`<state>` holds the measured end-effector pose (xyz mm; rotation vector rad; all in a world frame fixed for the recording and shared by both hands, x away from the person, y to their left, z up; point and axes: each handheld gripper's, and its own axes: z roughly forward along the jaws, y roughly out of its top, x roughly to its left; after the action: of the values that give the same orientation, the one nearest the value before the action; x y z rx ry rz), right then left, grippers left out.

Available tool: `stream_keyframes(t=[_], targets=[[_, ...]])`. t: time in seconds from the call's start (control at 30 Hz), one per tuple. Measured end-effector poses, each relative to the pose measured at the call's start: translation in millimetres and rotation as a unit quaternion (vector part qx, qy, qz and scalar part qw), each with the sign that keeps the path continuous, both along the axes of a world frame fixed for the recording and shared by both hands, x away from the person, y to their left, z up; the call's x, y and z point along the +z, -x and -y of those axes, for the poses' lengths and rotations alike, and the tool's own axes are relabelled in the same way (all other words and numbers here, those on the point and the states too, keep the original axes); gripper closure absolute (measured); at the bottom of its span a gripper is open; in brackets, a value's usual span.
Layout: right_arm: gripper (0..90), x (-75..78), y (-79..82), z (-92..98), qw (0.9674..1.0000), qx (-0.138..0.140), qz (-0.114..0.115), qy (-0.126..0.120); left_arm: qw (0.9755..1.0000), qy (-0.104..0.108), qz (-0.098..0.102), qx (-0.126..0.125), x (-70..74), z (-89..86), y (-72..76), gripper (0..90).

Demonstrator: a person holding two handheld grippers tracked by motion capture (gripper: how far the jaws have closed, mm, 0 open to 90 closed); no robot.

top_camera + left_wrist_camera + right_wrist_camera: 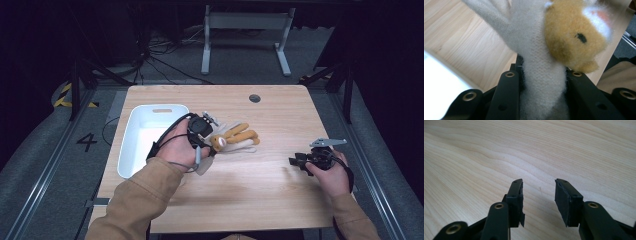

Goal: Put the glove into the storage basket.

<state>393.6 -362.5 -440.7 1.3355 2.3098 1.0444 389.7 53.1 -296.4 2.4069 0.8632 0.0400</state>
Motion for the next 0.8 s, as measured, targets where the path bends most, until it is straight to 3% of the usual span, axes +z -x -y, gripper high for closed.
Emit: stream_keyframes(t=[0.33,0.53,0.6,0.63,0.67,0.8], targets=[[59.2,0.3,-14.8,-7.9,0.9999,0.013,0.001,0.001,0.9989,-0.001,-0.001,0.047,6.0,-32.1,1.4,73.7],[59.2,0.4,-15.6,-9.7,0.9999,0.014,0.003,0.001,0.996,0.005,-0.005,0.089,7.2,-56.1,0.2,73.7],[59.2,0.7,-15.4,-9.5,0.9999,0.014,0.002,0.0,0.9924,0.01,-0.012,0.122,7.3,-65.6,-1.8,73.6],[59.1,1.1,-15.4,-9.0,0.9999,0.014,0.003,0.0,0.9892,0.016,-0.021,0.144,6.9,-72.3,-3.8,73.5],[59.1,1.1,-15.4,-9.0,0.9999,0.014,0.003,0.0,0.9892,0.016,-0.021,0.144,6.9,-72.3,-3.8,73.5],[59.1,4.2,-14.0,-5.1,0.9999,0.01,0.009,-0.003,0.9827,0.013,-0.027,0.183,5.6,-84.4,-7.5,73.4]])
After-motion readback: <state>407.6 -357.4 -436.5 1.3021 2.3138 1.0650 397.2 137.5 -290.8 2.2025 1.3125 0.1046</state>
